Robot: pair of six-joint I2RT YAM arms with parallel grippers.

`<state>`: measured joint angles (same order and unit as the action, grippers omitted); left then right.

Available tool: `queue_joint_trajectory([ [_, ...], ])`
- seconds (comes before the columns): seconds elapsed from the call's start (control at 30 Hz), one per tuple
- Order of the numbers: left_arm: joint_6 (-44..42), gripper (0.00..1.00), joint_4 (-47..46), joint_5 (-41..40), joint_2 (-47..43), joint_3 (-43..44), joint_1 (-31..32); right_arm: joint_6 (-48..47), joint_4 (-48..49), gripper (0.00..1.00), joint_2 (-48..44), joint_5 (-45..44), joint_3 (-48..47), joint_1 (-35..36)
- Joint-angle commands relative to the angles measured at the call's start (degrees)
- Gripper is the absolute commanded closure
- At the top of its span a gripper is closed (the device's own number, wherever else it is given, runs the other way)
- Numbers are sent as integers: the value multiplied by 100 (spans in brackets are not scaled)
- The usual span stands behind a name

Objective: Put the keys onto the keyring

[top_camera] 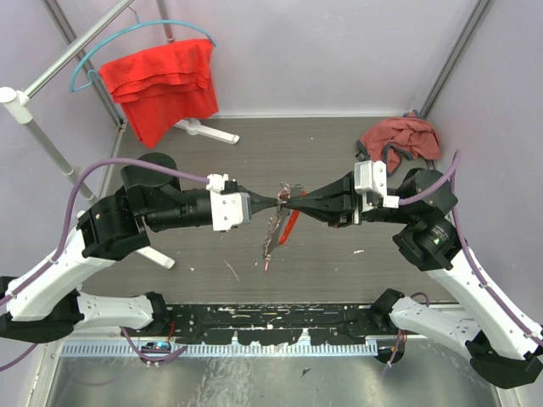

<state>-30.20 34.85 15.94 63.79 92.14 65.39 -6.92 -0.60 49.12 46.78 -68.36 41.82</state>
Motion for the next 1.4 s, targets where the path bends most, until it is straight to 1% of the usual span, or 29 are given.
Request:
queue_joint_trajectory([
  [0.0, 11, 100, 41, 20, 66, 226, 10, 178, 694, 99, -69, -154, -169, 1],
  [0.2, 13, 100, 24, -54, 105, 210, 16, 457, 1109, 99, -88, -479, -23, 1],
  [0.37, -3, 100, 7, -86, 122, 190, 14, 772, 1674, 99, -90, -515, 147, 0],
  [0.67, -1, 100, -37, -92, 136, 182, 9, 902, 1870, 99, 27, -549, 197, 2],
  [0.73, 0, 97, -33, -121, 119, 182, 15, 862, 1847, 99, -9, -600, 203, 1],
  [0.87, -12, 79, -73, -223, 24, 156, 15, 570, 1464, 99, -91, -757, 120, -5],
  [0.93, -29, 74, -87, -250, -31, 155, 14, 425, 1276, 99, -124, -807, 77, 5],
  [1.17, -49, 66, -157, -410, -175, 90, 14, 231, 1042, 99, -214, -845, 59, 1],
  [1.37, 131, 62, -693, -389, -343, -162, 10, 138, 826, 99, -184, -504, -36, -3],
])
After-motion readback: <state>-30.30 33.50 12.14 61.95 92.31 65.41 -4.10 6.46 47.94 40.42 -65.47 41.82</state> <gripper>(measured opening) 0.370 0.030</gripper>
